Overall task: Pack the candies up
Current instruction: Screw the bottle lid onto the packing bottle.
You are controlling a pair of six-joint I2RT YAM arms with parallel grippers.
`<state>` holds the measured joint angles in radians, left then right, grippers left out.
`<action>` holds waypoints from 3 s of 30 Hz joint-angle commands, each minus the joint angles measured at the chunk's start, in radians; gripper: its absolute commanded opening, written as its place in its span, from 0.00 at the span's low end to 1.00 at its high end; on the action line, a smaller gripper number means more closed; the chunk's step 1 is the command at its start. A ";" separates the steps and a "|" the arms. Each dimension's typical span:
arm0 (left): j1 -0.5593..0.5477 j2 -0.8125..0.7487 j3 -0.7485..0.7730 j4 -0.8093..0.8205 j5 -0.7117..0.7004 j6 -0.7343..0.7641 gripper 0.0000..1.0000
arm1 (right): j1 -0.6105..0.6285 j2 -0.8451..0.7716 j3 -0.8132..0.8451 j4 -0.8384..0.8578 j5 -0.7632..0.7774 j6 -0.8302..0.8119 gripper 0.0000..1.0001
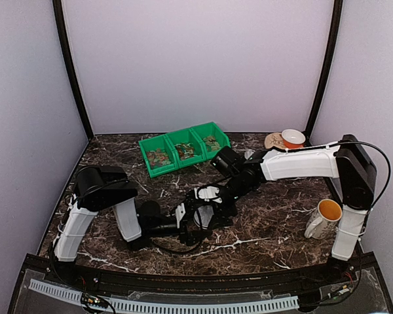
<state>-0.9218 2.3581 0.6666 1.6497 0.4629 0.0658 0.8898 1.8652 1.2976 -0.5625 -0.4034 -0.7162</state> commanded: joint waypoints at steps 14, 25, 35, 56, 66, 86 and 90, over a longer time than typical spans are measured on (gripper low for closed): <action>0.000 0.168 -0.071 -0.087 -0.172 0.087 0.81 | 0.017 -0.050 -0.086 0.184 0.149 0.299 0.87; -0.001 0.158 -0.068 -0.115 -0.242 0.081 0.81 | 0.078 -0.079 -0.104 0.230 0.401 0.750 0.89; -0.001 0.154 -0.068 -0.123 -0.255 0.081 0.81 | 0.115 -0.103 -0.116 0.217 0.463 0.875 0.93; 0.000 0.164 -0.084 -0.073 -0.066 0.115 0.81 | 0.023 -0.385 -0.317 0.209 0.209 0.374 0.97; 0.000 0.167 -0.099 -0.059 0.134 0.164 0.82 | 0.012 -0.224 -0.187 0.105 0.017 0.112 0.97; 0.007 0.207 -0.110 0.039 0.217 0.170 0.83 | 0.018 -0.081 -0.057 0.055 -0.122 -0.041 0.97; 0.008 0.208 -0.110 0.038 0.215 0.169 0.83 | 0.021 -0.082 -0.064 0.063 -0.131 -0.032 0.97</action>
<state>-0.9062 2.3619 0.6636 1.6501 0.6331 0.0856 0.9085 1.7802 1.2156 -0.4992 -0.4961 -0.7410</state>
